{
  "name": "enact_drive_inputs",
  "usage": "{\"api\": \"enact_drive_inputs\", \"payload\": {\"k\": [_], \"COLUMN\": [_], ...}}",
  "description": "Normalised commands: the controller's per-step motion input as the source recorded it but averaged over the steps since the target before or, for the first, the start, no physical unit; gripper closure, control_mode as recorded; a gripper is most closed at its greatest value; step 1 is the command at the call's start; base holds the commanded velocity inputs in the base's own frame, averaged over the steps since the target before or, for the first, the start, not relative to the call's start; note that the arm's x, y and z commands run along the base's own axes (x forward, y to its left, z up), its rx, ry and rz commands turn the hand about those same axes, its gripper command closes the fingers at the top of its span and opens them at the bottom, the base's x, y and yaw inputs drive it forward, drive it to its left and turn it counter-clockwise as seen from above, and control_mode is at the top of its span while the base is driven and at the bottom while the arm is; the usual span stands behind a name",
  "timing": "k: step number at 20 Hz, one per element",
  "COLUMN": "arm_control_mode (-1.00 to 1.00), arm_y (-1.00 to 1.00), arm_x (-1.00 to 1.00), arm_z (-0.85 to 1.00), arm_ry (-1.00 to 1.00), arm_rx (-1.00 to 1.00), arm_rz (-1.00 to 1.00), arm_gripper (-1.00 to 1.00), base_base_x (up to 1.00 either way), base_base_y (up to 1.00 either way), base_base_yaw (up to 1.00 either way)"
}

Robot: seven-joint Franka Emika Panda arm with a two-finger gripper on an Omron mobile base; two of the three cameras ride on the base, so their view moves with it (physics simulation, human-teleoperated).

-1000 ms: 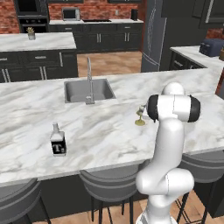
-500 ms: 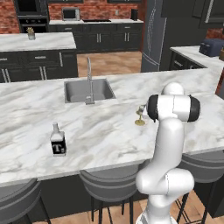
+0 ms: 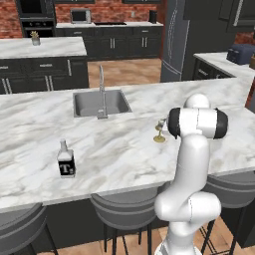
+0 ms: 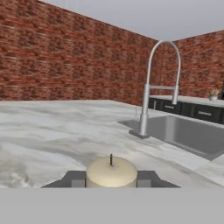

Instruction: Get the candle and the liquor from the cabinet and move them to the dining counter.

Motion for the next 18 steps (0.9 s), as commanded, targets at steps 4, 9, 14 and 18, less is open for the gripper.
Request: {"api": "enact_drive_inputs", "payload": {"k": [4, 9, 14, 18], "arm_control_mode": [-1.00, -1.00, -1.00, -1.00], "arm_y": [0.00, 0.00, 0.00, -0.11], "arm_x": [0.00, 0.00, 0.03, -0.11], "arm_z": [0.00, 0.00, 0.03, 0.28], "arm_ry": [0.00, 0.00, 0.00, 0.00], "arm_rx": [0.00, 0.00, 0.00, 0.00], "arm_rz": [0.00, 0.00, 0.00, -0.01], "arm_gripper": [-1.00, -1.00, -1.00, -1.00], "base_base_x": [0.00, 0.00, 0.00, 0.00], "base_base_y": [0.00, 0.00, 0.00, 0.00], "base_base_yaw": [0.00, 0.00, 0.00, 0.00]}}
